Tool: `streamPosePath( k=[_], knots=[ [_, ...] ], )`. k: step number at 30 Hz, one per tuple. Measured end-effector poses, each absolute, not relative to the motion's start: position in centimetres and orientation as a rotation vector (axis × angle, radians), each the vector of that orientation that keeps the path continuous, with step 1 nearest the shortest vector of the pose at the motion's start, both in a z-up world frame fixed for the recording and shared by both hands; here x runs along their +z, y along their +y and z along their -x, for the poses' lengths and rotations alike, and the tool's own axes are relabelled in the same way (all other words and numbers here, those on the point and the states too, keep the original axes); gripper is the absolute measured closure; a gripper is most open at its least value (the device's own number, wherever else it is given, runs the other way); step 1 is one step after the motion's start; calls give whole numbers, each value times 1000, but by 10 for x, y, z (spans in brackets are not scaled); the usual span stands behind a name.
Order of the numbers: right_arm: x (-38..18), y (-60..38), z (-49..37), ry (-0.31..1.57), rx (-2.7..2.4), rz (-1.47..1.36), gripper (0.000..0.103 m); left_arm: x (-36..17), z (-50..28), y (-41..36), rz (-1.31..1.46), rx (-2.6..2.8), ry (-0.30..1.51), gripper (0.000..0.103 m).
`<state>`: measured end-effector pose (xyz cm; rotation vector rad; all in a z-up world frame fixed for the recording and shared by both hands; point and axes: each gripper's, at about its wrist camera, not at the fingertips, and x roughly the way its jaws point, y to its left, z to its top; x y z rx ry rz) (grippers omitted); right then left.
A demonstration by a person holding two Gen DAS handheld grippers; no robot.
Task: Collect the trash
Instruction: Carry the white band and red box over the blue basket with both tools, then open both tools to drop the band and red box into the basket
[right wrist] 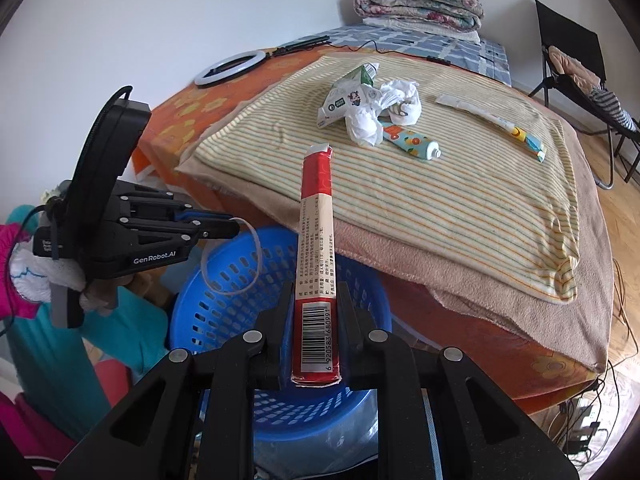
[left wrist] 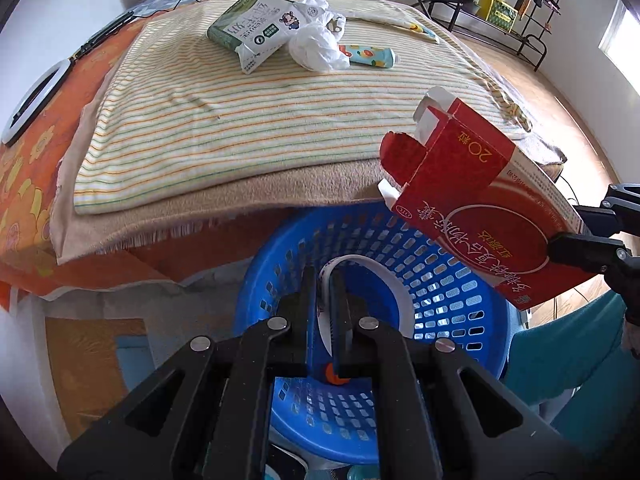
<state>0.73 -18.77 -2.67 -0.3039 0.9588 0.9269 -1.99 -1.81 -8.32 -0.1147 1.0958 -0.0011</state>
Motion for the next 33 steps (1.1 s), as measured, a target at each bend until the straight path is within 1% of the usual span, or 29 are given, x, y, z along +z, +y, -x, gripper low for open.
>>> streamPosePath(
  k=[6, 14, 23, 31, 33],
  knots=[
    [-46, -187, 12, 998, 938, 331, 86, -105, 32, -22, 118, 4, 1141, 99],
    [-65, -185, 16, 1043, 937, 345, 86, -123, 37, -22, 139, 8, 1185, 99],
    [-88, -184, 16, 1109, 914, 360, 86, -135, 36, -27, 138, -6, 1220, 99],
    [-96, -181, 11, 1142, 905, 361, 86, -139, 32, -29, 129, -3, 1240, 99],
    [-97, -179, 10, 1145, 902, 361, 86, -141, 32, -28, 126, -2, 1248, 97]
  ],
)
